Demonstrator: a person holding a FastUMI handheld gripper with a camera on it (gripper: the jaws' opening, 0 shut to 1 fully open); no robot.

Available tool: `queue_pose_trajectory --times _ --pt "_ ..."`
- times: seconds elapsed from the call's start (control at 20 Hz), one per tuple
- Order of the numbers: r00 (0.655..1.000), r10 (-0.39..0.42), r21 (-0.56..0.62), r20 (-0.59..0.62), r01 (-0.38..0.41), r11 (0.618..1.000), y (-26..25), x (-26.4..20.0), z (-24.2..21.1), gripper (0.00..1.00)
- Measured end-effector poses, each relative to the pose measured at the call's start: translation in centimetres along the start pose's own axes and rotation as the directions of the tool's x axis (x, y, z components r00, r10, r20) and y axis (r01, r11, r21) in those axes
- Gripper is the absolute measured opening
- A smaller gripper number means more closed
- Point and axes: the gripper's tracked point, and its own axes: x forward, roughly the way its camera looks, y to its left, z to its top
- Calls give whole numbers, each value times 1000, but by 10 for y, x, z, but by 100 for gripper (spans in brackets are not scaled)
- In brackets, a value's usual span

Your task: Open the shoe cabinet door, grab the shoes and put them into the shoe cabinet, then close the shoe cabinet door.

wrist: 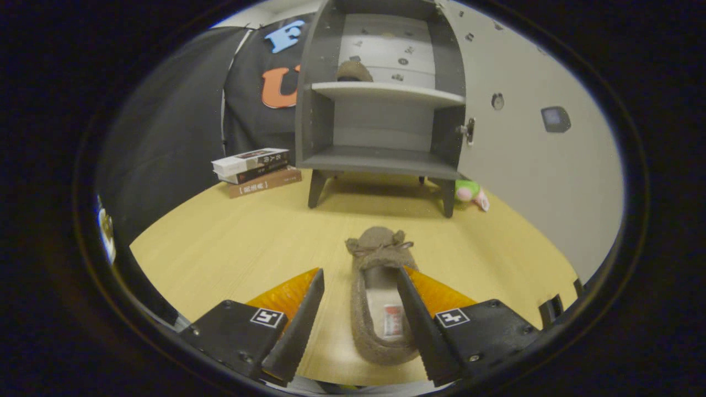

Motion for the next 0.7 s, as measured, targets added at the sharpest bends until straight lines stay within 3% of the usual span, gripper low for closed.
queue_pose_trajectory --times 0.1,0.25,0.3,0.35,0.45,0.7 --pt "999 -6 20 -34 6 1000 -1 3 -4 75" --pt "997 34 20 -76 -32 999 7 13 -11 50" --pt "992 32 33 -122 -28 999 4 10 -16 40" --pt "989 56 69 -134 -47 996 9 4 -14 22" --pt "988 78 116 -130 -63 991 14 5 -10 11" --pt "996 81 59 -46 -79 995 11 11 2 9"
